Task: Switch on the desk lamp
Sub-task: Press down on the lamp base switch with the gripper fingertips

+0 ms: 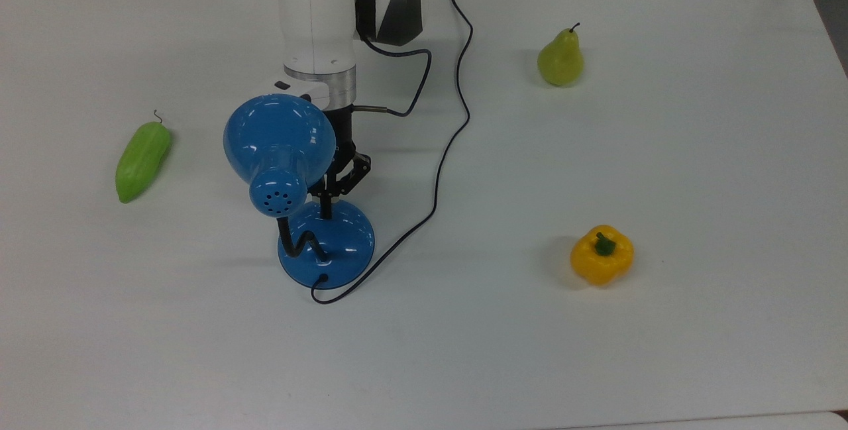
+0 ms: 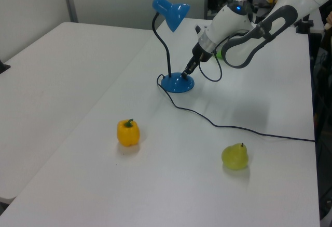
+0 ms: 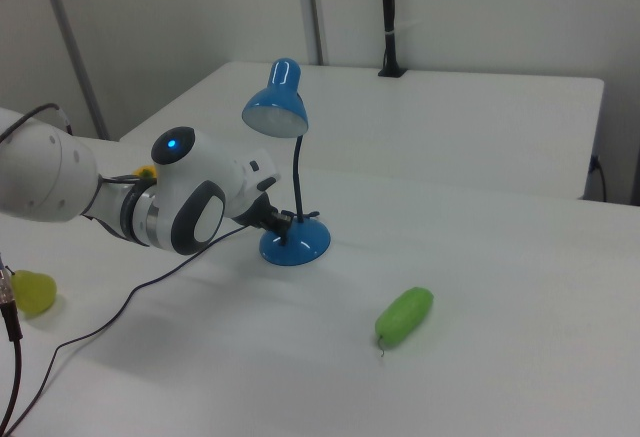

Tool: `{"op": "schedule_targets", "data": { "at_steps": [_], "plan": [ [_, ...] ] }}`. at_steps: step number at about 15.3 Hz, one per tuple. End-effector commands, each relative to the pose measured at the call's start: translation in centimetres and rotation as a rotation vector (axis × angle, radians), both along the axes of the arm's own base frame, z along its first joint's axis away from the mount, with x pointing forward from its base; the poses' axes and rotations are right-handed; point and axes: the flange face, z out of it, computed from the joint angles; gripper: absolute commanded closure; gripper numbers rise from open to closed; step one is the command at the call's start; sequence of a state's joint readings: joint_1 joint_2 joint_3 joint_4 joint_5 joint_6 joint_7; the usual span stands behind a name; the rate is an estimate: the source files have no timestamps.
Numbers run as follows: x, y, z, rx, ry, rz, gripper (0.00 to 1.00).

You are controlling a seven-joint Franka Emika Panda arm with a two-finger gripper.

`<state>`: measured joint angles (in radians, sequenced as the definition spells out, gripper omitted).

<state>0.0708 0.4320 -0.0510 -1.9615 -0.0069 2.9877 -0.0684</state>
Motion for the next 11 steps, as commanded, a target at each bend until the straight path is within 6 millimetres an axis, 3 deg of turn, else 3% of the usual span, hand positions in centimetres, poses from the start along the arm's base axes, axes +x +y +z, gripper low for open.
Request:
{"op": "schedule_targets", "data": {
  "at_steps": [1,11],
  "plan": [
    [0.39,0.13,-0.79,-0.005,-0.018,0.003,1.00],
    [0.34,-0.05,-1.19,-0.013,-0.010,0.010,1.00]
  ]
}}
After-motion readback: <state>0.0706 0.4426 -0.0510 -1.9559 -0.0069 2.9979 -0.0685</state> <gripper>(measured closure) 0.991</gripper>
